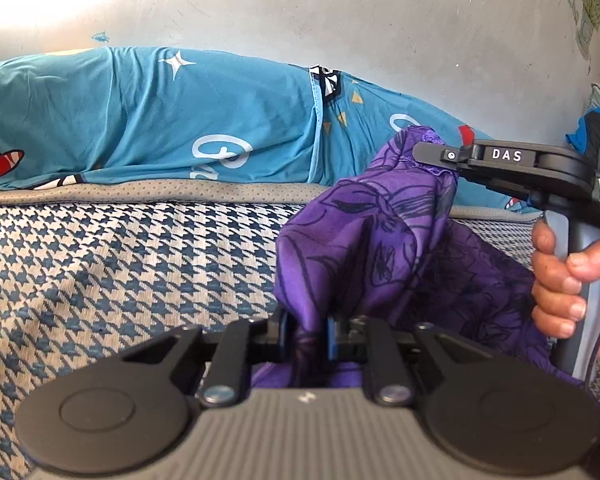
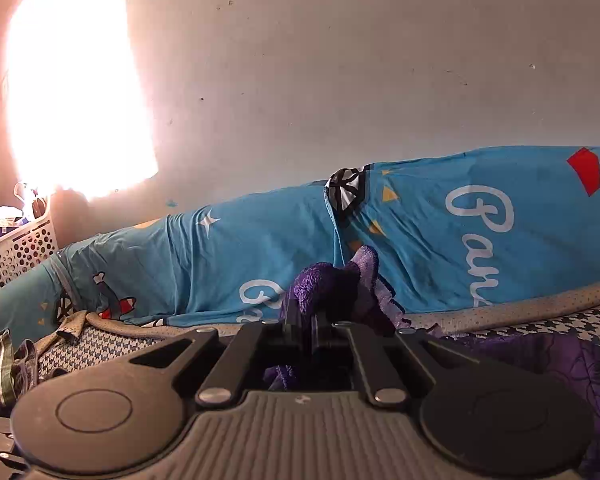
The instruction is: Fold clothes
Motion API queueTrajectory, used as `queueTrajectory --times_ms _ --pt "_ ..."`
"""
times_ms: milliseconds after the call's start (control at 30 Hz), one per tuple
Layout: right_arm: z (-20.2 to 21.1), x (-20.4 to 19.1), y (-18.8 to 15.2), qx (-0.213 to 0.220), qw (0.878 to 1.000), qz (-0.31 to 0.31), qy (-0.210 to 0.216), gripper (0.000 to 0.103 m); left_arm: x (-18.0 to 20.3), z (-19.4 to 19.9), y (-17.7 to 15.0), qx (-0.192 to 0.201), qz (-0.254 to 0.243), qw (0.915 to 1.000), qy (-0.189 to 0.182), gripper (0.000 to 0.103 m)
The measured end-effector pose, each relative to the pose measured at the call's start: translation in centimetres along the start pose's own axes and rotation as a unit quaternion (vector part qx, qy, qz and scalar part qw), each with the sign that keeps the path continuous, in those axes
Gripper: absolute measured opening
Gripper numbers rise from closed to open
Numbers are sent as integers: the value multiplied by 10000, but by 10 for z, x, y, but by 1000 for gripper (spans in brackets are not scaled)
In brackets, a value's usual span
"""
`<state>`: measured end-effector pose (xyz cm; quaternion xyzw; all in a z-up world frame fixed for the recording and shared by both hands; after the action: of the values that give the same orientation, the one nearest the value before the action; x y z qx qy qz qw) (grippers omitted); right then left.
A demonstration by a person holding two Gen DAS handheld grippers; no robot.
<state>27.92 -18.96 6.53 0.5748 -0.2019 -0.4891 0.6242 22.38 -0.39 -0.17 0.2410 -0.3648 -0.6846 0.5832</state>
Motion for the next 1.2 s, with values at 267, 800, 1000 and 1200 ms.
queueTrajectory --times_ms 267,800,1000,1200 --pt "-4 -6 0 -23 9999 141 83 6 -8 -1 12 401 -343 9910 1229 10" --pt "-65 -26 21 26 9993 225 297 6 -35 -5 45 1189 -833 9504 2749 10" --pt "-92 -28 29 -30 9994 249 235 6 -47 -8 57 1296 -794 9412 3017 10" --pt "-113 -36 36 -32 9991 320 289 6 -62 -11 60 1278 -685 9366 3189 10"
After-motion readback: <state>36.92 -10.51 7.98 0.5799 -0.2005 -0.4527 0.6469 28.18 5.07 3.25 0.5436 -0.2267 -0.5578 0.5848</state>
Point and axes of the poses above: each gripper's, at about its wrist camera, not at the fingertips, and z roughly against the way its jaws point, x to its right, y to its top, the point moved 7 cm from there along -z, roughly the way its jaws point, and after that the axes turned 14 degrees about y, right-handed, at the moved point
